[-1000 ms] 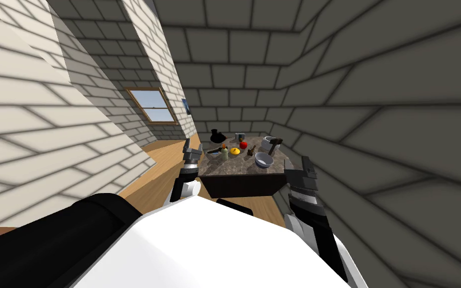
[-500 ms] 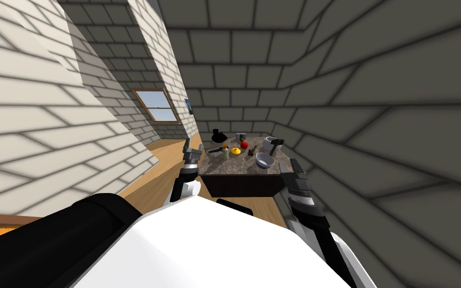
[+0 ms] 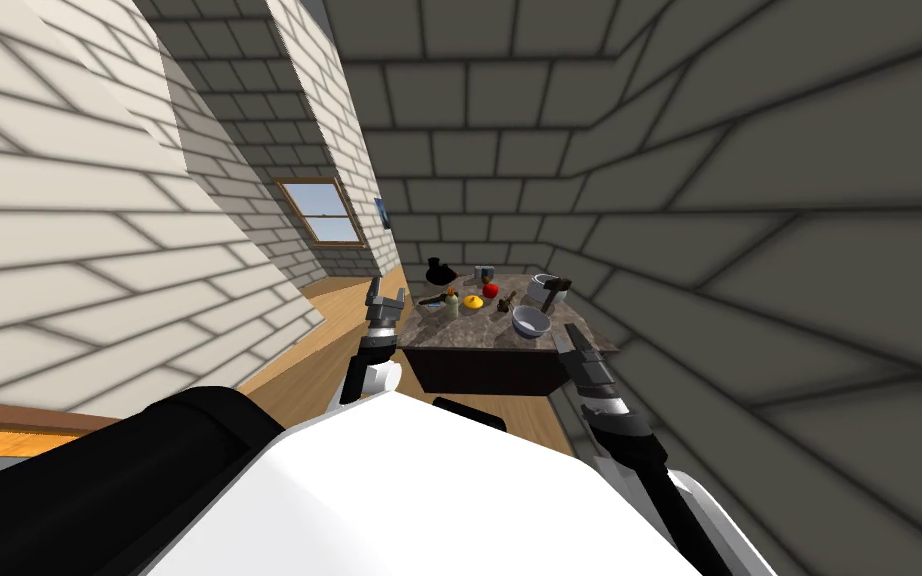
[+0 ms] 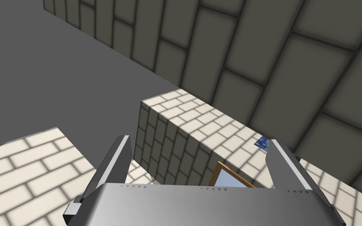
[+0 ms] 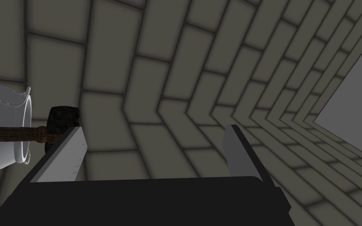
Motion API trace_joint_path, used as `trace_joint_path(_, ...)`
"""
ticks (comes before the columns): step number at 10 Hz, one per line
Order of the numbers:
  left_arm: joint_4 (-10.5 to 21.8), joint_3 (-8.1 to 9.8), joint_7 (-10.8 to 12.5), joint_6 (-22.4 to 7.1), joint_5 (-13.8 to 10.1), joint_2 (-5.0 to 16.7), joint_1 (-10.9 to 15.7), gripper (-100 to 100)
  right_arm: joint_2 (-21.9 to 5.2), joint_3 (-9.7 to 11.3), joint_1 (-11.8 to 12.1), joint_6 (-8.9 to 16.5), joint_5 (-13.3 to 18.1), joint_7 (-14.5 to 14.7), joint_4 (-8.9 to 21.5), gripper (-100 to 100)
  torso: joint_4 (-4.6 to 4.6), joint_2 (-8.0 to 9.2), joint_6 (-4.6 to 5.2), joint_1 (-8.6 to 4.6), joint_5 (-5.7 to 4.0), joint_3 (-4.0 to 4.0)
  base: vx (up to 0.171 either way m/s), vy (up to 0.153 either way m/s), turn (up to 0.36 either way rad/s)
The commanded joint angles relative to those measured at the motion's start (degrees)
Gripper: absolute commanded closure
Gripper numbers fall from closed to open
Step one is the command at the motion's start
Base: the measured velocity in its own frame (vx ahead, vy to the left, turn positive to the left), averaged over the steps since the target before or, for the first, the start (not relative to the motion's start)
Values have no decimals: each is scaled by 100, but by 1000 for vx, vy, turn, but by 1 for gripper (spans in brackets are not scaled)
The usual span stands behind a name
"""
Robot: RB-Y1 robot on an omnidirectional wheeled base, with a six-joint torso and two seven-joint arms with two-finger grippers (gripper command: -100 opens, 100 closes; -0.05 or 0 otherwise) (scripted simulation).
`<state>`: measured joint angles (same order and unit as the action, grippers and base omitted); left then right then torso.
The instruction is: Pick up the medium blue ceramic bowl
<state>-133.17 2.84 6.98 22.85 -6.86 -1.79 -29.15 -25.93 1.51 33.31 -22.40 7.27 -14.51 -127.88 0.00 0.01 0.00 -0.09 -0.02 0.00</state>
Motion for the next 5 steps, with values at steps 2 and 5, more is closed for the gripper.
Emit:
trace_joint_path(2, 0, 0, 0, 0, 0, 0, 0, 0, -438, 29, 86, 27, 191, -139, 94, -100, 0, -1, -1, -1, 0, -1, -4, -20, 67)
trace_joint_path(5, 0, 0, 0, 0, 0, 0, 0, 0, -944, 46, 152, 72, 365, -272, 170, -100, 0, -1, -1, 2, 1, -1, -3, -11, 42)
